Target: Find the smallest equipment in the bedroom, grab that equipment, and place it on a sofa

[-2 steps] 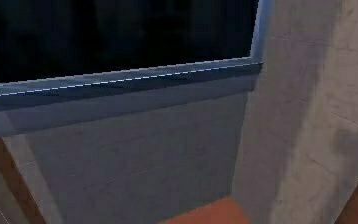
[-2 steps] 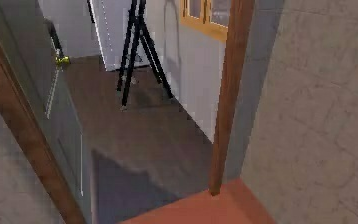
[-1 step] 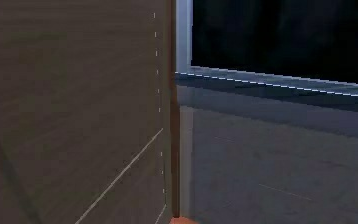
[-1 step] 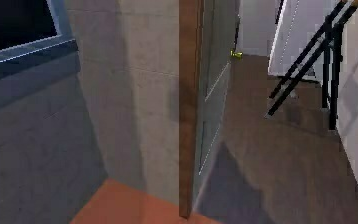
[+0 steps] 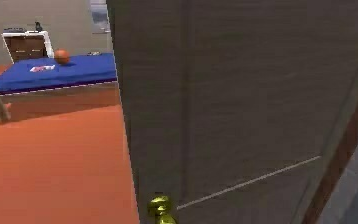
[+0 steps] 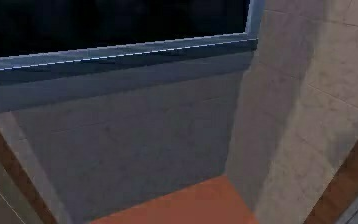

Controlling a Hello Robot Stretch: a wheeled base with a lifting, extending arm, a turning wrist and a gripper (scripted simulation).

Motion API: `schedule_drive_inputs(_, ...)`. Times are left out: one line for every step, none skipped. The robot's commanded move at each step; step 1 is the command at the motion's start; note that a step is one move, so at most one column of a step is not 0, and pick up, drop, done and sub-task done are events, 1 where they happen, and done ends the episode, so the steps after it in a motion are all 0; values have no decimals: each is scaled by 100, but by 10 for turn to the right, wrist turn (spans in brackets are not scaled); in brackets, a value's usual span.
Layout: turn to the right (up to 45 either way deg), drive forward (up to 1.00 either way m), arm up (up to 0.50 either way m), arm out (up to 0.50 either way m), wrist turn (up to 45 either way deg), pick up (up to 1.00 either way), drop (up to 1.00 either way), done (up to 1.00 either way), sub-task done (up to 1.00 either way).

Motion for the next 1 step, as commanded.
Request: schedule_drive_inputs(-450, 0, 0, 0, 0, 0, 0, 0, 0)
